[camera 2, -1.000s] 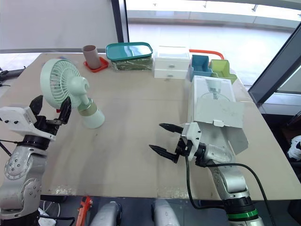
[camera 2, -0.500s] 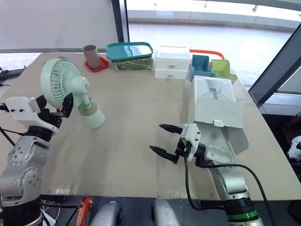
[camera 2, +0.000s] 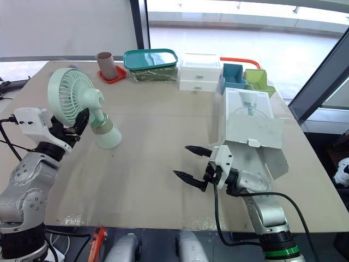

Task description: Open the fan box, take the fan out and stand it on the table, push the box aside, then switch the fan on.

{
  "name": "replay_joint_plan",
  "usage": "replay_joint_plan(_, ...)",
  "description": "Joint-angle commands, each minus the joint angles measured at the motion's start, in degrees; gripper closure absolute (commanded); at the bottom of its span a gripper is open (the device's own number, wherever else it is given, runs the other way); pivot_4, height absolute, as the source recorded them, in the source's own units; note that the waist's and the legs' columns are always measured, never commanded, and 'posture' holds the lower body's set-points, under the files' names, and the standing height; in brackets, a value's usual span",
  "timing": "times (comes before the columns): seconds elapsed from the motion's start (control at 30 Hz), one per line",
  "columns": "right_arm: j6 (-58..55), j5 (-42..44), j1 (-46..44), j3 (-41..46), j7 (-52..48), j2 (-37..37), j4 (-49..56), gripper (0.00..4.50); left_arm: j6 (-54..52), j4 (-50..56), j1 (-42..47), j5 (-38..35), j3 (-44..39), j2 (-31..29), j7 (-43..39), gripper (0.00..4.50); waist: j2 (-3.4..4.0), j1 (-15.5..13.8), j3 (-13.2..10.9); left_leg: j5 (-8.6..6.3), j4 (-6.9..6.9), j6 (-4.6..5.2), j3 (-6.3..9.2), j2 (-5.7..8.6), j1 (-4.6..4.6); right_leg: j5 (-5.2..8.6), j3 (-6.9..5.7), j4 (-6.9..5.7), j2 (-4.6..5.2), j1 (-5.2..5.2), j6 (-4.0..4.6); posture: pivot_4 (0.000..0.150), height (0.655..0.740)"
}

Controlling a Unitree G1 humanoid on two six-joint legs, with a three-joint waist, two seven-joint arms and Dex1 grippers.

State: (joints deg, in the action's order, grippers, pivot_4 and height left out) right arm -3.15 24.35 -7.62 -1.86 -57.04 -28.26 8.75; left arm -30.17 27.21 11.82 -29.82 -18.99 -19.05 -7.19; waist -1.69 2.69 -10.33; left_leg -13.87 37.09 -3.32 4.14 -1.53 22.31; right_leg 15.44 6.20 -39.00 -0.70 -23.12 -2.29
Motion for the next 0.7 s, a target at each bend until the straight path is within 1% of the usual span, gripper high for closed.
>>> replay_joint_plan(0.03,1.2,0.0,-0.1,0.4,0.2,0.2,1.7,0.00,-0.6,1.3,0.8,-1.2,-0.6,-0.7,-0.4,1.03,0.00,0.0,0.0,0.00,0.00,0.00,0.00,0.00,0.00,0.00,0.00,0.00,0.00,0.00,0.00,0.150,0.7400)
replay_joint_plan(0.2,1.6,-0.1,-0.4,0.3,-0.1,0.1,1.2,0.00,-0.8,1.2,1.0,-1.7,-0.8,-1.2,-0.6,1.03,0.00,0.0,0.0,0.00,0.00,0.00,0.00,0.00,0.00,0.00,0.00,0.00,0.00,0.00,0.00,0.150,0.7400)
replay_joint_plan(0.4,1.6,-0.2,-0.5,0.2,0.0,0.1,1.2,0.00,-1.0,1.0,0.6,-0.4,-1.0,-1.5,0.3,1.03,0.00,0.0,0.0,0.00,0.00,0.00,0.00,0.00,0.00,0.00,0.00,0.00,0.00,0.00,0.00,0.150,0.7400)
replay_joint_plan(0.7,1.3,-0.4,-0.4,0.1,0.3,0.1,1.4,0.00,0.7,-0.1,0.7,2.6,0.3,-2.9,-1.0,1.03,0.00,0.0,0.0,0.00,0.00,0.00,0.00,0.00,0.00,0.00,0.01,0.00,0.00,0.00,0.00,0.150,0.7400)
